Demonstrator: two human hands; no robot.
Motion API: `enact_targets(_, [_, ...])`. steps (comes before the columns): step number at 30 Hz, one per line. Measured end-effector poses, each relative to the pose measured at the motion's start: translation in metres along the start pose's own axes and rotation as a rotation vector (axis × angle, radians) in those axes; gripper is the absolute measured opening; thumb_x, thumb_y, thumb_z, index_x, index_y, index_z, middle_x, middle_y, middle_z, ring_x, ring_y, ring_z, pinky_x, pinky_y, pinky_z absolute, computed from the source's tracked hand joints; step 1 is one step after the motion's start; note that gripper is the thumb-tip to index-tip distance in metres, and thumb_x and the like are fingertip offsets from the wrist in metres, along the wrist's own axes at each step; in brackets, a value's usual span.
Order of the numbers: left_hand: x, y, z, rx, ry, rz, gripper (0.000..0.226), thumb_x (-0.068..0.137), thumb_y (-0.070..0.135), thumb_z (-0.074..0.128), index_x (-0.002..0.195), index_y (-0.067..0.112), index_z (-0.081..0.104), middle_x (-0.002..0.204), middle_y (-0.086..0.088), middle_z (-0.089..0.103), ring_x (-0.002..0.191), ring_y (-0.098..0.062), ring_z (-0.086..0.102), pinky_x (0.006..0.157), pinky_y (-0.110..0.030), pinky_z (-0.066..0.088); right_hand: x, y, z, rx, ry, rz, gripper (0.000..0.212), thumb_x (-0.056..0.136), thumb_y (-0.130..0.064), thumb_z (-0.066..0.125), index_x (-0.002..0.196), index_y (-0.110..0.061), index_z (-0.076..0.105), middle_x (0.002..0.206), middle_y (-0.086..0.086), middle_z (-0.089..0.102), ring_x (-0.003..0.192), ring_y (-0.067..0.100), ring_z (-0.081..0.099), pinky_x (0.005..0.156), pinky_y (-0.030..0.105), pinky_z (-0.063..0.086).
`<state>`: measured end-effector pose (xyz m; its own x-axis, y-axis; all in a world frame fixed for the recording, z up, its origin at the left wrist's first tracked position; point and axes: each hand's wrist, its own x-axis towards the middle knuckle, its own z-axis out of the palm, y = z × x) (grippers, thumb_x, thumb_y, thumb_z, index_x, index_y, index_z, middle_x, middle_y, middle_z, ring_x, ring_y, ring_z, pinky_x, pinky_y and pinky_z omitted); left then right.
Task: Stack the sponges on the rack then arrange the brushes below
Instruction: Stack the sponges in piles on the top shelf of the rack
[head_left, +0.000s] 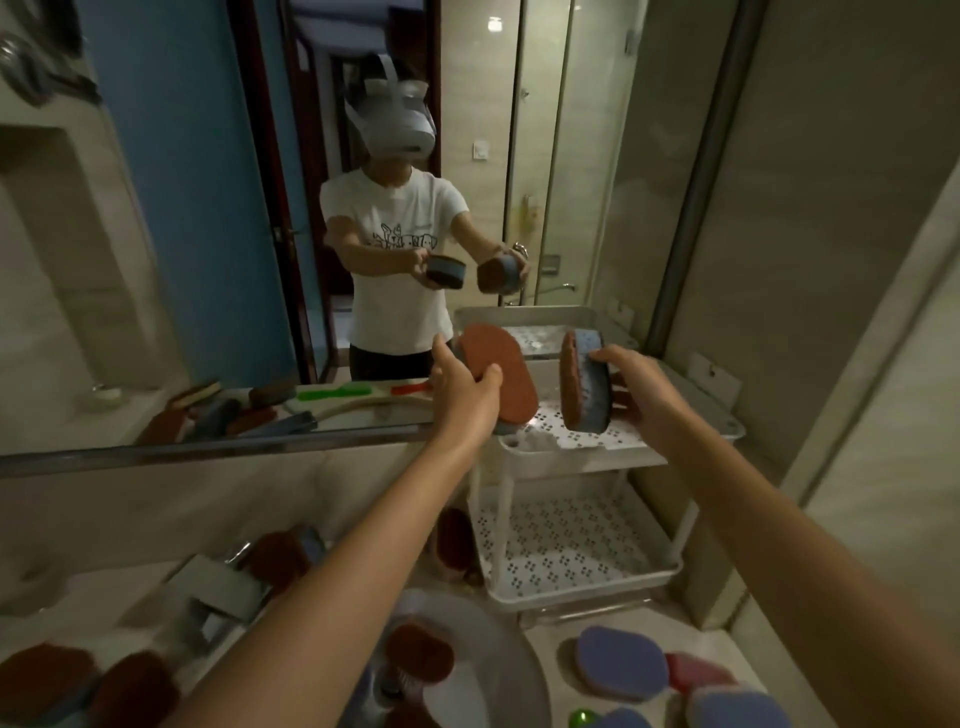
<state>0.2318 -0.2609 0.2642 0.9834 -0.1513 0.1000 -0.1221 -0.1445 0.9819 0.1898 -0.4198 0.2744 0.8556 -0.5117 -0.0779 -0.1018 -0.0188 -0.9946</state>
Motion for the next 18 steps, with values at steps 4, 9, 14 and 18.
enact_targets(4, [0.027, 0.006, 0.042, 0.088, -0.071, -0.007, 0.069, 0.098, 0.02, 0.042, 0.15, 0.024, -0.003, 0.156, -0.012, 0.016, 0.137, -0.029, 0.033, 0.101, -0.034, 0.037, 0.036, 0.007, -0.023, 0.028, 0.016, 0.102, 0.014, 0.091, -0.025, 0.051, 0.095, -0.012, 0.055, 0.084, 0.008, 0.057, 0.075, 0.021, 0.056, 0.073, 0.035, 0.048])
enact_targets(9, [0.048, -0.006, 0.082, 0.215, -0.099, -0.082, 0.067, 0.1, 0.014, 0.034, 0.149, 0.031, -0.008, 0.156, -0.013, 0.014, 0.1, -0.018, 0.055, 0.085, -0.036, 0.044, 0.07, 0.023, -0.041, 0.045, 0.002, 0.219, 0.016, 0.091, -0.026, 0.051, 0.08, -0.015, 0.054, 0.082, 0.009, 0.056, 0.073, 0.022, 0.055, 0.069, 0.034, 0.048])
enact_targets(14, [0.062, -0.033, 0.09, 0.453, -0.146, -0.08, 0.064, 0.098, 0.005, 0.029, 0.149, 0.033, 0.001, 0.159, -0.008, -0.008, 0.147, -0.028, 0.004, 0.116, -0.042, 0.023, 0.098, 0.04, -0.045, 0.068, -0.051, 0.278, 0.019, 0.092, -0.029, 0.051, 0.086, -0.013, 0.057, 0.086, 0.01, 0.058, 0.077, 0.022, 0.057, 0.073, 0.034, 0.049])
enact_targets(18, [0.064, -0.038, 0.087, 0.629, -0.213, 0.102, 0.06, 0.098, 0.007, 0.031, 0.148, 0.033, 0.014, 0.16, -0.004, 0.001, 0.147, -0.026, 0.003, 0.118, -0.044, 0.02, 0.116, 0.052, -0.042, -0.017, -0.024, 0.272, 0.02, 0.094, -0.03, 0.048, 0.088, -0.013, 0.058, 0.101, 0.016, 0.063, 0.086, 0.024, 0.059, 0.085, 0.038, 0.05])
